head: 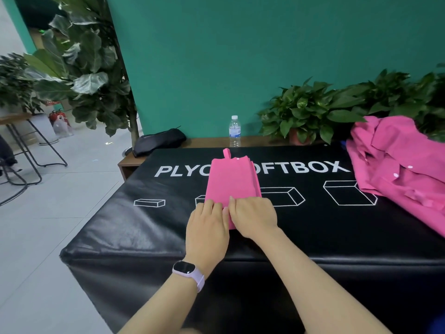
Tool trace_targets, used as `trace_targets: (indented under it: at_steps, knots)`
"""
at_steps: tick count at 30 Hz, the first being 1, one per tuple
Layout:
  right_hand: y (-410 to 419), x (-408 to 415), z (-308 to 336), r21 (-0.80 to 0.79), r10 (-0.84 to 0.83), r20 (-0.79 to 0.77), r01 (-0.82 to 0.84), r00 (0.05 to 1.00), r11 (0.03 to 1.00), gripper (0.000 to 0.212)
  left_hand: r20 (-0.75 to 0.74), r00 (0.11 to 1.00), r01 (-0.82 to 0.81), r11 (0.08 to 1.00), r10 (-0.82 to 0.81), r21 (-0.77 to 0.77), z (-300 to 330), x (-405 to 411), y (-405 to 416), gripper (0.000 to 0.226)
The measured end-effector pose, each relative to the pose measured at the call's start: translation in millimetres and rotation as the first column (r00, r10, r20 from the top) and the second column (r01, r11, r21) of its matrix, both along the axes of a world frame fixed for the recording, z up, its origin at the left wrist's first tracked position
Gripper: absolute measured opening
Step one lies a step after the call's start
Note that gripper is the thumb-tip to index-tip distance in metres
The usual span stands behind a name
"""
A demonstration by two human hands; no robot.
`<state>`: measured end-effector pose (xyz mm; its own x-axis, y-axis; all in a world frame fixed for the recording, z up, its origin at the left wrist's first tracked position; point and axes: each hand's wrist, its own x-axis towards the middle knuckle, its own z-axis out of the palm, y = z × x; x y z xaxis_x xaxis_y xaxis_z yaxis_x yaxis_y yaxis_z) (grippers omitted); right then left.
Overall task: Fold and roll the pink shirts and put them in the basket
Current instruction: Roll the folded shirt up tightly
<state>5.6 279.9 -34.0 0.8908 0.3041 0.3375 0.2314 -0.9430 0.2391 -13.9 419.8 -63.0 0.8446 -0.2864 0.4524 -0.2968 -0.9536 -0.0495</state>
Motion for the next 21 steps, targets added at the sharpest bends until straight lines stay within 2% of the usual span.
trace_targets:
  at_steps: [3, 6, 9, 11, 14, 18, 21]
  knots:
    - [0, 5, 2, 0.107, -0.023, -0.039, 0.027, 0.999, 0.994, 0.034, -0.014, 0.999, 0.053, 0.996, -0.052, 0.067, 7, 20, 6, 0.057]
    - [3, -4, -4, 0.221, -0.094, -0.003, 0.092, 0.996, 0.971, 0.048, 0.056, 0.992, 0.103, 0.982, -0.113, 0.16, 16, 29, 7, 0.013]
    - [2, -11, -16, 0.347, -0.119, 0.064, 0.09, 0.991, 0.933, 0.05, 0.009, 0.998, 0.062, 0.977, -0.066, 0.205, 21, 38, 7, 0.021]
    - [3, -16, -26, 0.337, -0.113, 0.163, 0.052, 0.98, 0.94, 0.045, 0.051, 0.995, 0.073, 0.977, -0.085, 0.201, 24, 45, 6, 0.03]
    - [6, -16, -33, 0.328, -0.109, 0.205, 0.037, 0.973, 0.944, 0.041, 0.063, 0.994, 0.068, 0.967, -0.086, 0.246, 27, 53, 2, 0.034]
    - [6, 4, -29, 0.357, -0.153, 0.254, 0.054, 0.955, 0.933, 0.041, 0.016, 0.999, 0.046, 0.969, -0.051, 0.242, 17, 66, 3, 0.022]
    - [5, 17, -25, 0.32, -0.151, 0.277, 0.057, 0.949, 0.946, 0.037, -0.028, 1.0, 0.002, 0.976, 0.004, 0.216, 17, 69, 2, 0.014]
